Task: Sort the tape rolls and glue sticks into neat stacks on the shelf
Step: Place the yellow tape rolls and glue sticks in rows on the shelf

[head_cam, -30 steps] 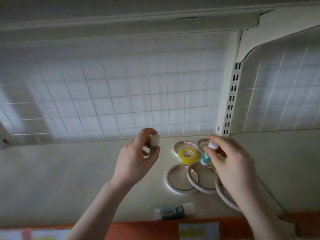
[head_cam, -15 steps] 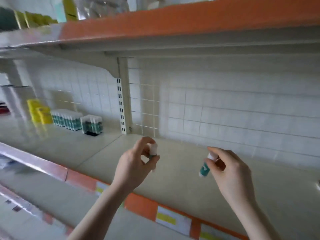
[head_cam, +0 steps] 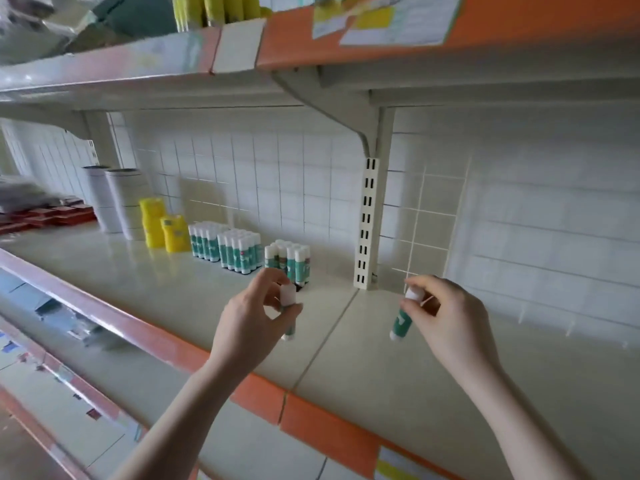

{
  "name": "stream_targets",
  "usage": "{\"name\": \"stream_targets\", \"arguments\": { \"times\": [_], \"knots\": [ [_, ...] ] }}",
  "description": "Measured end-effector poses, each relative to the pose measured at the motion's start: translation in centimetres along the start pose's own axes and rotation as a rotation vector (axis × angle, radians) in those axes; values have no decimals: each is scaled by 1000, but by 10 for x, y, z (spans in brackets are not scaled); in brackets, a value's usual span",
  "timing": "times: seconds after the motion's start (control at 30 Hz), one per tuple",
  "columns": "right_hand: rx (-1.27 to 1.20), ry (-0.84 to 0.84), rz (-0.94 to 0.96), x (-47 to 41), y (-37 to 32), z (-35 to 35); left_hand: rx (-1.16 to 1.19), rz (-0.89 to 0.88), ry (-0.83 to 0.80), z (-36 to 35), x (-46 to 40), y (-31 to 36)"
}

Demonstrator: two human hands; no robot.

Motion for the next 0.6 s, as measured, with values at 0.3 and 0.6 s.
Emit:
{"name": "stream_targets", "arguments": {
  "times": [0.3, 0.6],
  "knots": [
    [43, -191, 78, -100, -27, -111, -51, 87, -34, 28, -58, -103],
    [65, -261, 57, -153, -55, -174, -21, 129, -78, 41, -95, -158]
  ]
}}
Point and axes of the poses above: each hand's wrist, its own x-axis away from the middle knuckle, its own z-axis out of the back of the hand, y = z × x, the point moved 1 cm from there along -x, towards the middle knuckle, and after that the axes turned 13 degrees about -y, right-handed, at the moved point
